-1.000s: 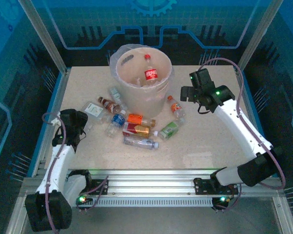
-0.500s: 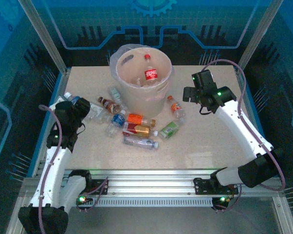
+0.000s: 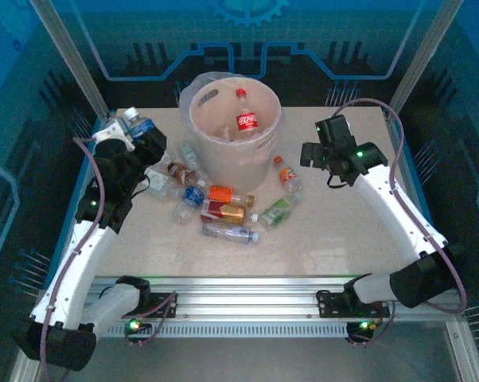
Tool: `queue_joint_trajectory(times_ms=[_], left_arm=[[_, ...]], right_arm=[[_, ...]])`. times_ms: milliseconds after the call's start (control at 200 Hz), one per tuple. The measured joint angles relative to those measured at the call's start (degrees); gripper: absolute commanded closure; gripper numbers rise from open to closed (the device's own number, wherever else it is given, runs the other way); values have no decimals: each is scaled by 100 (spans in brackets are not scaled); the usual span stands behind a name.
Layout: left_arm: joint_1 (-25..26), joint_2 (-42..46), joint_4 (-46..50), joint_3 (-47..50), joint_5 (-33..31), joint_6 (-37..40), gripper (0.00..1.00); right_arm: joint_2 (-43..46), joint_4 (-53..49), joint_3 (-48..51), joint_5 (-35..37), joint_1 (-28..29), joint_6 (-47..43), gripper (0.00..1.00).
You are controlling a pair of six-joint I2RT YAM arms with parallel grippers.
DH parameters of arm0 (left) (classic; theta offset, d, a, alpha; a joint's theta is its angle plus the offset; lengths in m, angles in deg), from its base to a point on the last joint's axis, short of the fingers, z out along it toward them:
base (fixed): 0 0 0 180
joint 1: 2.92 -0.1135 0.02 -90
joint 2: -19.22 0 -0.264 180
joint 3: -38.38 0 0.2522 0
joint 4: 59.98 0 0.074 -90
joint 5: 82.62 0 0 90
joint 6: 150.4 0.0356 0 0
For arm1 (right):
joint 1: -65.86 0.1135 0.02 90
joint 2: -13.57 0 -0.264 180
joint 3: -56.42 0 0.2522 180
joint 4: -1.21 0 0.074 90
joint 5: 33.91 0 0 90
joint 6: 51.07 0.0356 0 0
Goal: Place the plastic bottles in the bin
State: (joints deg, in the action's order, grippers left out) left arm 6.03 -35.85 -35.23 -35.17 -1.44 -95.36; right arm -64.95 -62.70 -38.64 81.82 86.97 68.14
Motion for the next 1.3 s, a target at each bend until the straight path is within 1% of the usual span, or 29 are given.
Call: queue_joint_trajectory(times_ms=[265,440,650,860,991,1076,1301], left_arm=[[597,-798,-643,-942,227,361,66],[1034,-1727,-772,-1860,463,721,66],[1272,-3108,-590,-3252,872,1095,66],[1484,-4264,61,-4380,1021,1397,65],[1537,-4693,417,-4662,1021,1443,64],[1545,-4861,590,-4712,1019,1453,61],[1550,-5049,931,-4758,1016,1532,61]], right_arm=[[2,48,66,-90,-17,46,0],[7,50,74,-125,-20,66,0],[20,70,131,-188,-24,83,0],[20,68,160,-216,-57,83,0],[22,66,162,-216,-105,83,0],[22,66,162,-219,-125,83,0],[22,66,162,-223,-146,83,0]])
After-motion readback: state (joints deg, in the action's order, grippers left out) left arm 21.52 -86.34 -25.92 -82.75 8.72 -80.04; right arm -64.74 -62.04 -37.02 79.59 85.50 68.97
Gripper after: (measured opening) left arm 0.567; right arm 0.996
